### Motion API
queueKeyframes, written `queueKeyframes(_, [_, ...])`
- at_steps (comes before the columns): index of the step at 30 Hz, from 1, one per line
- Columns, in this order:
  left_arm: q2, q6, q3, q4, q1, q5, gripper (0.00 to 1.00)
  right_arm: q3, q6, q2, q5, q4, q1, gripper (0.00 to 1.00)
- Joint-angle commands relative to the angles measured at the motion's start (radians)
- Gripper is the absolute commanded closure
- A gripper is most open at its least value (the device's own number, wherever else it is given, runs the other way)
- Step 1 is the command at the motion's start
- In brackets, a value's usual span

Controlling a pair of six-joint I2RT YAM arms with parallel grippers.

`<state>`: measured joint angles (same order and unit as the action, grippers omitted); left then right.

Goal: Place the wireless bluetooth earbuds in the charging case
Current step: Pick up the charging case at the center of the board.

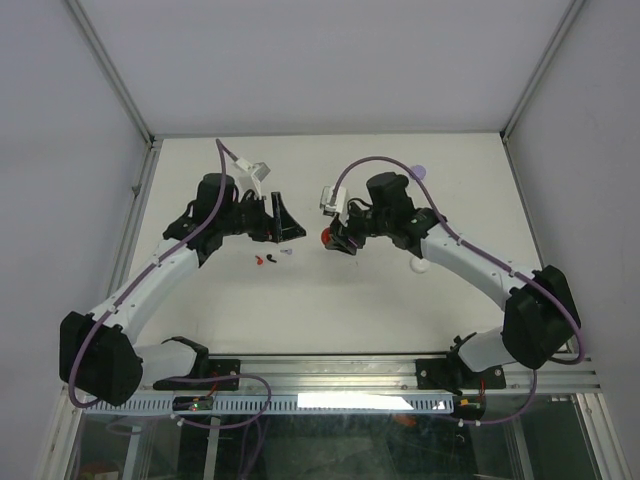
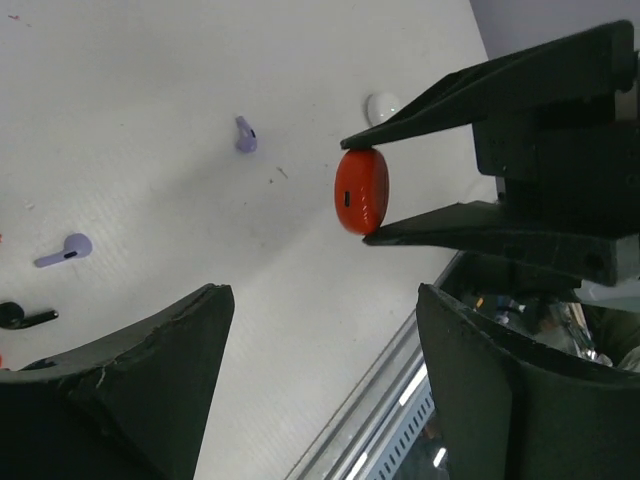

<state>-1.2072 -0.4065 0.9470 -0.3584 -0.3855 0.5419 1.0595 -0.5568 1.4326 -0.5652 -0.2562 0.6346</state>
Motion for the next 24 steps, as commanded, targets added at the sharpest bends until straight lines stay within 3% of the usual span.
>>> queueKeyframes(1, [-0.015,-0.068,-0.014,0.127,-0.009,0.130,0.25,0.071,-0.134,-0.042,-0.027,-0.033,0.059,0.60])
queueKeyframes(14, [-0.091,-0.091,-0.016,0.172,-0.034,0.248,0.50,0.146,-0.250,-0.012,0.006,-0.088,0.189,0.58])
queueKeyframes(19, [-0.116,-0.105,-0.022,0.190,-0.033,0.298,0.64,0.144,-0.264,-0.010,0.010,-0.083,0.201,0.58])
queueKeyframes(24, [-0.114,-0.124,-0.035,0.211,-0.034,0.340,0.63,0.133,-0.280,-0.012,0.031,-0.072,0.201,0.58])
